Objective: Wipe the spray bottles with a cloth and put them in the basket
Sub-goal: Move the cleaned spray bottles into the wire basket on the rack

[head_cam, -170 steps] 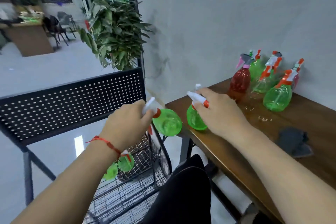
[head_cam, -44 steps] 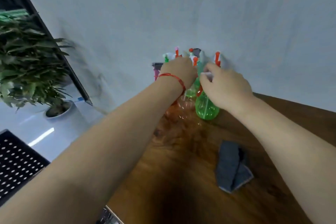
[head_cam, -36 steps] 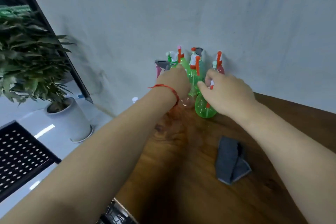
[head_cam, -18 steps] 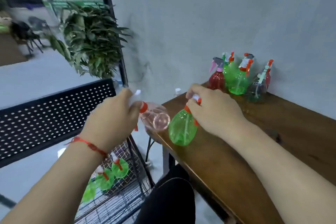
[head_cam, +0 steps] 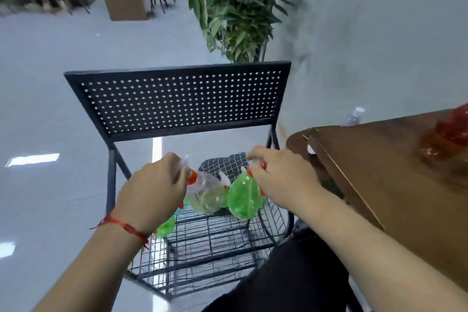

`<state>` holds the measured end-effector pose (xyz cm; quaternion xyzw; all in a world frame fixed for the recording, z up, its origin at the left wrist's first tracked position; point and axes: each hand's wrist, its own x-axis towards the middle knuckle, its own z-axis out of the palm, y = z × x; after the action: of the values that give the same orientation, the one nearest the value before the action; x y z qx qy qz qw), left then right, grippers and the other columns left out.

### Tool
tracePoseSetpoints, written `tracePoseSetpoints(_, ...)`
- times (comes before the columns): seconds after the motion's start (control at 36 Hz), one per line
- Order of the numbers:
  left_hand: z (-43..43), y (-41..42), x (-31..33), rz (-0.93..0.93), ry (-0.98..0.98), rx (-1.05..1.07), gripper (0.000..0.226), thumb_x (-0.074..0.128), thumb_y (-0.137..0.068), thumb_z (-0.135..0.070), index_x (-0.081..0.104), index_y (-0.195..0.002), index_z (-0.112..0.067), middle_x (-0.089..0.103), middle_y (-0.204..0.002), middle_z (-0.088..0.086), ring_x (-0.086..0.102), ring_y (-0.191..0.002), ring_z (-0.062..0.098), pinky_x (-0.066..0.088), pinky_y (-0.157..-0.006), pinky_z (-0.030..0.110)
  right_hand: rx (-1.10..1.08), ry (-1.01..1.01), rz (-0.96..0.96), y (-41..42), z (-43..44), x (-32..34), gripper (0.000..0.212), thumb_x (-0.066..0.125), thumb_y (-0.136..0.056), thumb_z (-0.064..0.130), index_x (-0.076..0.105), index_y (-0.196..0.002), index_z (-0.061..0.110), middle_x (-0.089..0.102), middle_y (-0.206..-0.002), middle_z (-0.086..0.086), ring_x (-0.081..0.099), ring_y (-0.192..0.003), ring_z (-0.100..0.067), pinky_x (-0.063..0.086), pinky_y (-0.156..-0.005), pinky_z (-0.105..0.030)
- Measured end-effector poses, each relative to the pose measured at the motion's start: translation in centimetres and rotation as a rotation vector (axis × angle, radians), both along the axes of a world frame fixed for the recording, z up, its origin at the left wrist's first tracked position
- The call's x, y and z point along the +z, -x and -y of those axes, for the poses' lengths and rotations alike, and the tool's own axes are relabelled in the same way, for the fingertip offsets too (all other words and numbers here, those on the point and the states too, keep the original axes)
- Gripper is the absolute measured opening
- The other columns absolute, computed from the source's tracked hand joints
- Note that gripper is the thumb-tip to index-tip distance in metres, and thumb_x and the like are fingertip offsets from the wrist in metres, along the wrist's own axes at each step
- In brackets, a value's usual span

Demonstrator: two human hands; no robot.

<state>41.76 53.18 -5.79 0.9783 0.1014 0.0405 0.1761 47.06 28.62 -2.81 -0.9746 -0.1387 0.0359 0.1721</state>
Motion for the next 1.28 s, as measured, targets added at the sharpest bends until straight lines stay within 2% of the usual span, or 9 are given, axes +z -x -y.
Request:
tracePoseSetpoints(0.19, -2.2, -1.2, -8.9, -0.206, -0.055, 0.013, 0.038, 0.034, -0.109, -0.046, 0.053, -0.129, -0.019, 0.071, -0.094, 0.002, 0.072, -0.103, 0.029, 0.060, -0.076, 0.038, 0.069, 0.063, -0.221, -1.9, -4.2, -9.4, 0.035, 0.035, -0.104, 0.035, 0.061, -0.127, 0.040, 0.075, -0.107, 0.004, 0.069, -0.097, -0.024, 0.056, -0.084, -0.038)
tracePoseSetpoints(0.31, -2.7, -2.0, -14.0, -0.292, -0.056, 0.037, 0.037, 0.033, -0.110, -0.044, 0.048, -0.137, -0.023, 0.064, -0.083, -0.008, 0.073, -0.079, 0.017, 0.064, -0.073, 0.037, 0.117, 0.082, -0.319, -2.8, -5.6, -13.4, 0.035, 0.035, -0.107, 0.034, 0.059, -0.133, 0.037, 0.073, -0.106, 0.001, 0.068, -0.091, -0.022, 0.057, -0.080, -0.037)
tracePoseSetpoints(0.5, -3.2, -3.2, -18.4, -0.282, -0.054, 0.095, 0.033, 0.029, -0.113, -0.042, 0.051, -0.130, -0.023, 0.065, -0.093, -0.005, 0.067, -0.070, 0.018, 0.056, -0.062, 0.033, 0.203, 0.105, -0.402, -5.0, -7.7, -17.8, 0.035, 0.042, -0.108, 0.034, 0.054, -0.140, 0.033, 0.072, -0.113, -0.003, 0.060, -0.071, -0.015, 0.055, -0.070, -0.033)
tracePoseSetpoints(0.58, -3.1, -3.4, -19.3, -0.324, -0.051, 0.100, 0.029, 0.034, -0.112, -0.036, 0.050, -0.132, -0.022, 0.073, -0.104, 0.005, 0.076, -0.091, 0.025, 0.056, -0.069, 0.035, 0.219, 0.126, -0.444, -5.6, -8.7, -18.9, 0.032, 0.042, -0.108, 0.032, 0.055, -0.137, 0.030, 0.070, -0.110, -0.003, 0.065, -0.086, -0.022, 0.058, -0.077, -0.037)
tracePoseSetpoints(0.64, -3.1, -3.5, -19.7, -0.342, -0.054, 0.106, 0.026, 0.035, -0.111, -0.032, 0.053, -0.127, -0.022, 0.069, -0.086, 0.000, 0.073, -0.102, 0.027, 0.058, -0.085, 0.041, 0.224, 0.129, -0.480, -5.7, -9.3, -19.5, 0.033, 0.042, -0.107, 0.033, 0.055, -0.137, 0.028, 0.070, -0.117, -0.005, 0.067, -0.097, -0.026, 0.059, -0.083, -0.041)
tracePoseSetpoints(0.75, -4.0, -3.6, -21.5, -0.387, -0.178, 0.116, 0.037, 0.024, -0.098, -0.030, 0.052, -0.120, -0.021, 0.068, -0.069, -0.003, 0.076, -0.077, 0.022, 0.050, -0.105, 0.041, 0.244, 0.131, -0.517, -5.9, -10.4, -20.6, 0.036, 0.044, -0.106, 0.030, 0.054, -0.140, 0.028, 0.069, -0.127, -0.006, 0.067, -0.106, -0.029, 0.058, -0.087, -0.043)
tracePoseSetpoints(0.92, -5.0, -3.5, -22.8, -0.328, -0.128, 0.127, 0.022, 0.032, -0.106, -0.030, 0.052, -0.114, -0.023, 0.061, -0.067, -0.005, 0.074, -0.089, 0.028, 0.058, -0.086, 0.038, 0.250, 0.012, -0.534, -5.8, -11.3, -21.2, 0.046, 0.046, -0.106, 0.031, 0.047, -0.153, 0.033, 0.069, -0.134, -0.005, 0.069, -0.110, -0.025, 0.059, -0.093, -0.044)
tracePoseSetpoints(1.17, -2.7, -3.8, -21.8, -0.341, -0.080, 0.154, 0.045, 0.033, -0.110, -0.044, 0.036, -0.150, -0.023, 0.078, -0.088, 0.002, 0.078, -0.090, 0.021, 0.052, -0.100, 0.041, 0.321, 0.072, -0.541, -5.3, -11.5, -21.9, 0.050, 0.045, -0.107, 0.042, 0.040, -0.156, 0.038, 0.057, -0.151, -0.001, 0.055, -0.135, -0.027, 0.051, -0.105, -0.047)
tracePoseSetpoints(1.28, -2.5, -3.8, -21.5, -0.369, -0.080, 0.150, 0.045, 0.038, -0.108, -0.040, 0.036, -0.149, -0.021, 0.078, -0.095, 0.002, 0.078, -0.093, 0.023, 0.051, -0.101, 0.042, 0.338, 0.090, -0.541, -5.0, -11.1, -21.8, 0.059, 0.046, -0.106, 0.042, 0.026, -0.162, 0.043, 0.051, -0.158, -0.001, 0.053, -0.138, -0.029, 0.051, -0.105, -0.047)
